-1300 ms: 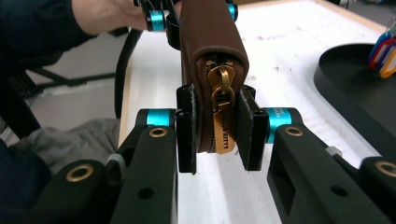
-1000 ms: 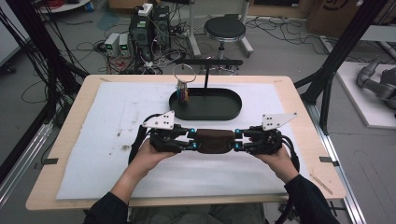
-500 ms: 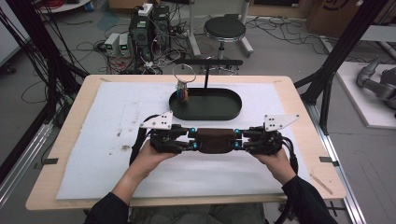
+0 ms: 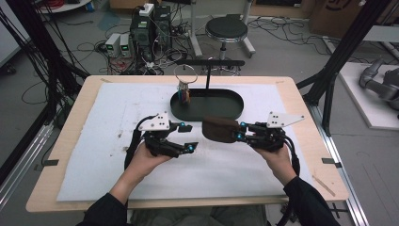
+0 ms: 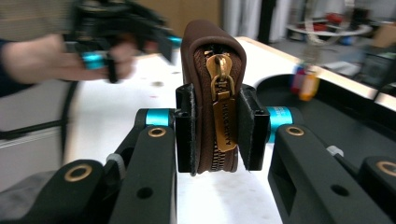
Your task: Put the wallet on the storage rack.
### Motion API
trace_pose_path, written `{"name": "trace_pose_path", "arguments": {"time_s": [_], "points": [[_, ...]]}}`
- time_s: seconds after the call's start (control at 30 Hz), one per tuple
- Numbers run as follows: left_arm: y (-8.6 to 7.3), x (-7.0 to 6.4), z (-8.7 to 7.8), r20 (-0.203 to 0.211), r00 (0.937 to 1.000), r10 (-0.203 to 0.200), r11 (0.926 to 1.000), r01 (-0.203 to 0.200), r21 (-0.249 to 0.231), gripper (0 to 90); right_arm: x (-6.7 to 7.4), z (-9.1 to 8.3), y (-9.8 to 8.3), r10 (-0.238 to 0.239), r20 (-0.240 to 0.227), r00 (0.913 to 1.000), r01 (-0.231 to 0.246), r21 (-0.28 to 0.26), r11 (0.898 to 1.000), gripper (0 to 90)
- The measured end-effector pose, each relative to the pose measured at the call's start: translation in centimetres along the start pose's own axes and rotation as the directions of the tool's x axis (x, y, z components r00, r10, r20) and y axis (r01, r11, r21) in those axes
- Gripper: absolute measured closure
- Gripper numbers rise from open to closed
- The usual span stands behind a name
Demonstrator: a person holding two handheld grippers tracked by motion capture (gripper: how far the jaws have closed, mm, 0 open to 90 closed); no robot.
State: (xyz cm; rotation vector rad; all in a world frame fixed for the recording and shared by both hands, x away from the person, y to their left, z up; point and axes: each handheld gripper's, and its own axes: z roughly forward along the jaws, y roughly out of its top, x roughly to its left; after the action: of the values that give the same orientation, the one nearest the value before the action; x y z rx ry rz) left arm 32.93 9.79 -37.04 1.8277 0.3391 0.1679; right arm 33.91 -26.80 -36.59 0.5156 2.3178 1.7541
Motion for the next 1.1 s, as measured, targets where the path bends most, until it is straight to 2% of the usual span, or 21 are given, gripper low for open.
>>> {"name": "trace_pose_path", "arguments": {"time_s": [0.1, 0.2, 0.27, 0.43, 0.6, 0.67, 0.83, 0.97, 1.1], "points": [[-0.5, -0.3, -0.8, -0.048, 0.9987, 0.016, 0.9997, -0.015, 0.016, 31.9, -0.7, 0.3, 0.1, 0.001, 0.070, 0.9976, -0.002, 0.012, 1.000, 72.3], [-1.4, -0.5, -1.7, -0.099, 0.9950, 0.013, 0.9998, -0.012, 0.014, 31.7, -1.5, 0.8, 0.1, 0.008, 0.117, 0.9930, -0.011, 0.020, 1.000, 72.3], [-2.0, -0.4, -2.4, -0.127, 0.9919, -0.004, 1.0000, 0.004, -0.002, 31.1, -2.2, 1.2, 0.3, 0.005, 0.153, 0.9881, -0.008, 0.021, 1.000, 72.3], [-3.2, 0.2, -3.6, -0.168, 0.9852, -0.036, 0.9993, 0.034, -0.014, 30.6, -3.7, 2.3, 0.8, 0.009, 0.204, 0.9789, -0.013, 0.018, 1.000, 72.3], [-3.7, 1.0, -4.6, -0.188, 0.9798, -0.068, 0.9972, 0.060, -0.044, 30.5, -5.2, 3.6, 1.2, 0.018, 0.235, 0.9718, -0.023, 0.022, 0.999, 72.3], [-3.8, 1.2, -4.8, -0.191, 0.9781, -0.082, 0.9957, 0.072, -0.059, 30.5, -5.7, 3.9, 1.2, 0.025, 0.251, 0.9678, -0.027, 0.005, 1.000, 72.3], [-3.8, 1.3, -5.2, -0.206, 0.9747, -0.088, 0.9944, 0.074, -0.075, 30.5, -7.0, 4.8, 1.6, 0.036, 0.285, 0.9579, -0.043, 0.019, 0.999, 72.3], [-3.8, 1.3, -5.3, -0.206, 0.9748, -0.086, 0.9943, 0.071, -0.079, 30.5, -7.5, 5.6, 1.7, 0.034, 0.299, 0.9537, -0.038, 0.008, 0.999, 72.3], [-3.9, 1.3, -5.3, -0.206, 0.9748, -0.085, 0.9946, 0.071, -0.076, 30.4, -8.0, 6.4, 1.4, 0.038, 0.308, 0.9506, -0.049, 0.030, 0.998, 72.4]]}}
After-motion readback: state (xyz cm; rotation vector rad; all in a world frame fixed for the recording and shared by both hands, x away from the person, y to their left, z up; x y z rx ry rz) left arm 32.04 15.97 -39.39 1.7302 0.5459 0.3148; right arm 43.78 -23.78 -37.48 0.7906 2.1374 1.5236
